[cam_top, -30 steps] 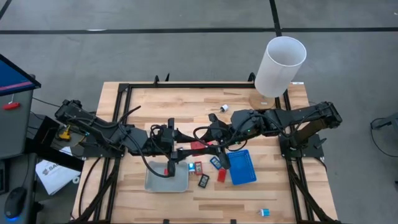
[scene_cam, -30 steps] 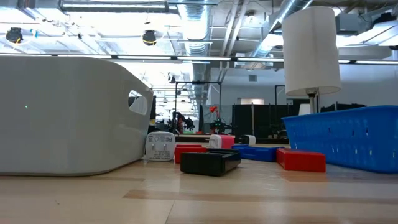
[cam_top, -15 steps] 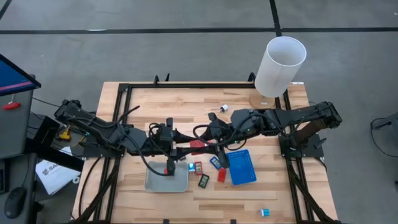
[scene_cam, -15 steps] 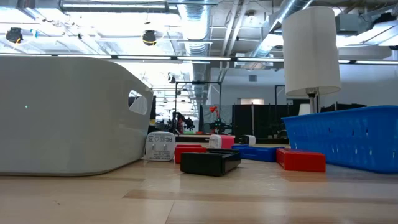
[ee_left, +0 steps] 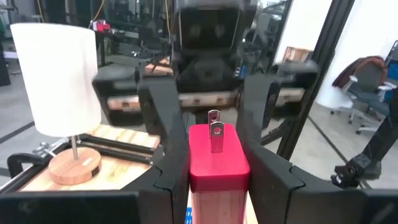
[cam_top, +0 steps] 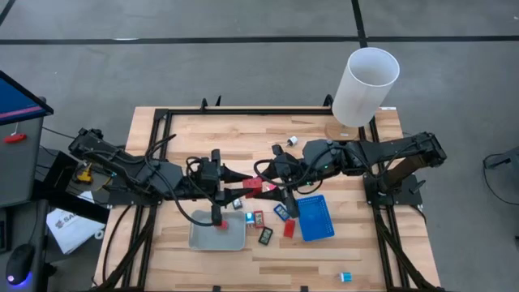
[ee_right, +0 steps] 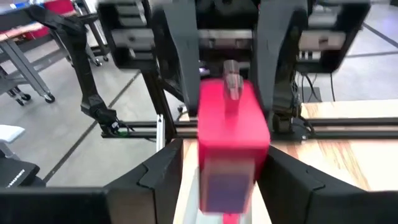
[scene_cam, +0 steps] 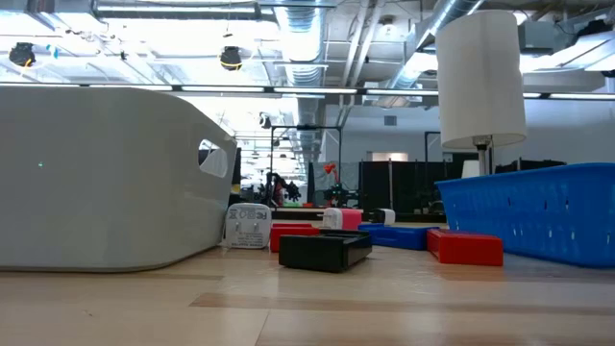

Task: Pick & Place Office items
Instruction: Put the red charger adapter into the gray bin

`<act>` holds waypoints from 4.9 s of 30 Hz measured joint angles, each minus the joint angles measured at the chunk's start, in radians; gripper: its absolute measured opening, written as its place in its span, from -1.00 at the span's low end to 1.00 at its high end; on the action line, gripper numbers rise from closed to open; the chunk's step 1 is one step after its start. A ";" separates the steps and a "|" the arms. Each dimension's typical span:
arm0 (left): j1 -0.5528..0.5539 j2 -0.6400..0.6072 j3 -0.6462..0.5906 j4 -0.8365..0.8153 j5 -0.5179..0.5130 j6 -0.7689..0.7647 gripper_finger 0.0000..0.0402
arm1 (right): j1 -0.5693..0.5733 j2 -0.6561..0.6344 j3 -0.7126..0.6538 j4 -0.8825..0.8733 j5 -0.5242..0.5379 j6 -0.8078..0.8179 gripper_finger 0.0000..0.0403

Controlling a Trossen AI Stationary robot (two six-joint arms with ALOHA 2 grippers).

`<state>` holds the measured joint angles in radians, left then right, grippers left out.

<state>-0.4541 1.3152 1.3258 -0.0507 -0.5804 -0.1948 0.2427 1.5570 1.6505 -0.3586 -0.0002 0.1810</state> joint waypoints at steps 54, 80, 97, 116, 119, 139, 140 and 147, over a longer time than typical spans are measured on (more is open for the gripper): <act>-0.605 -0.202 -0.876 0.323 -0.489 -0.594 -0.41 | -0.008 -0.106 -0.001 -0.105 0.087 0.324 -0.24; -0.373 -0.151 -1.084 0.798 -0.100 -0.358 -0.41 | -0.057 -0.106 -0.001 0.031 0.132 0.370 -0.25; -0.376 0.057 -0.914 0.590 -0.104 -0.385 -0.41 | -0.046 -0.107 -0.001 0.015 0.125 0.373 -0.25; -0.398 0.076 -0.888 0.481 -0.120 -0.388 -0.41 | -0.047 -0.114 -0.001 -0.008 0.113 0.369 -0.25; -0.405 0.076 -0.888 0.477 -0.121 -0.389 -0.41 | -0.047 -0.114 -0.001 -0.008 0.113 0.369 -0.25; -0.411 0.075 -0.889 0.430 -0.124 -0.389 -0.41 | -0.040 -0.114 -0.001 -0.007 0.113 0.377 -0.25; -0.411 0.075 -0.889 0.444 -0.120 -0.388 -0.41 | -0.040 -0.114 -0.001 -0.007 0.113 0.377 -0.25; -0.409 0.073 -0.876 0.455 -0.134 -0.384 -0.41 | -0.040 -0.114 -0.001 -0.007 0.113 0.374 -0.25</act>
<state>-0.8627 1.3880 0.4502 0.4043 -0.7139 -0.5793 0.2028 1.4429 1.6493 -0.3653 0.1128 0.5555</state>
